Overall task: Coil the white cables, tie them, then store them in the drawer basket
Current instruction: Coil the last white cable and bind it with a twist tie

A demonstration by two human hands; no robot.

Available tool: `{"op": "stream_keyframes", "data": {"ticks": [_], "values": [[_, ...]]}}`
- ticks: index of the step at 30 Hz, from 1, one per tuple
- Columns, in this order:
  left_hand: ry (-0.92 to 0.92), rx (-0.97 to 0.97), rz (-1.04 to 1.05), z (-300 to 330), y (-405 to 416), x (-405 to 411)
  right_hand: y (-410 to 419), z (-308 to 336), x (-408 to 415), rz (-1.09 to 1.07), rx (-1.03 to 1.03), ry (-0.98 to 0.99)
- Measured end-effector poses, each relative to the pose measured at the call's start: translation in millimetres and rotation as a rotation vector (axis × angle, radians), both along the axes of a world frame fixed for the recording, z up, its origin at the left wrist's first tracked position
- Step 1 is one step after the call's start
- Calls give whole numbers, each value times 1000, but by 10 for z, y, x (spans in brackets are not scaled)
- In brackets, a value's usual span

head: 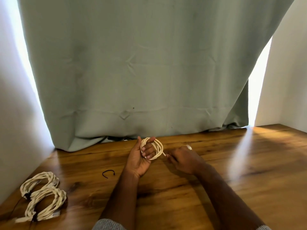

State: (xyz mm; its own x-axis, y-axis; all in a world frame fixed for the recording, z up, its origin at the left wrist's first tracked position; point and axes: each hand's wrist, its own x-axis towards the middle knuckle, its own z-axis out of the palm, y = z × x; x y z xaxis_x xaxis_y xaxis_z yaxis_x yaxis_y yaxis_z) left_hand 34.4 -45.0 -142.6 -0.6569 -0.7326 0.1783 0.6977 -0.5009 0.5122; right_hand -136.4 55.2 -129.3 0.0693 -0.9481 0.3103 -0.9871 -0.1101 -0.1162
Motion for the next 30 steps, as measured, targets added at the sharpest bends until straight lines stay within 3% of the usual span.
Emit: {"op": "stream_keyframes", "data": {"ticks": [9,14,17,20,26,30], "values": [[-259,-45,233,35,16,-84,58,71,201,143,29,154],[-521,-288,298,30,127,-197,21,14,256,207,-62,167],[-721,-512,285,-20,204,-276,51,51,271,260,-96,84],[-755,-606,213,5,318,-288,72,146,211,320,-146,-4],[-782,-572,75,-15,342,-268,106,185,28,324,-292,-358],[-657,-488,-160,-14,323,-256,67,171,-128,313,-390,-499]]}}
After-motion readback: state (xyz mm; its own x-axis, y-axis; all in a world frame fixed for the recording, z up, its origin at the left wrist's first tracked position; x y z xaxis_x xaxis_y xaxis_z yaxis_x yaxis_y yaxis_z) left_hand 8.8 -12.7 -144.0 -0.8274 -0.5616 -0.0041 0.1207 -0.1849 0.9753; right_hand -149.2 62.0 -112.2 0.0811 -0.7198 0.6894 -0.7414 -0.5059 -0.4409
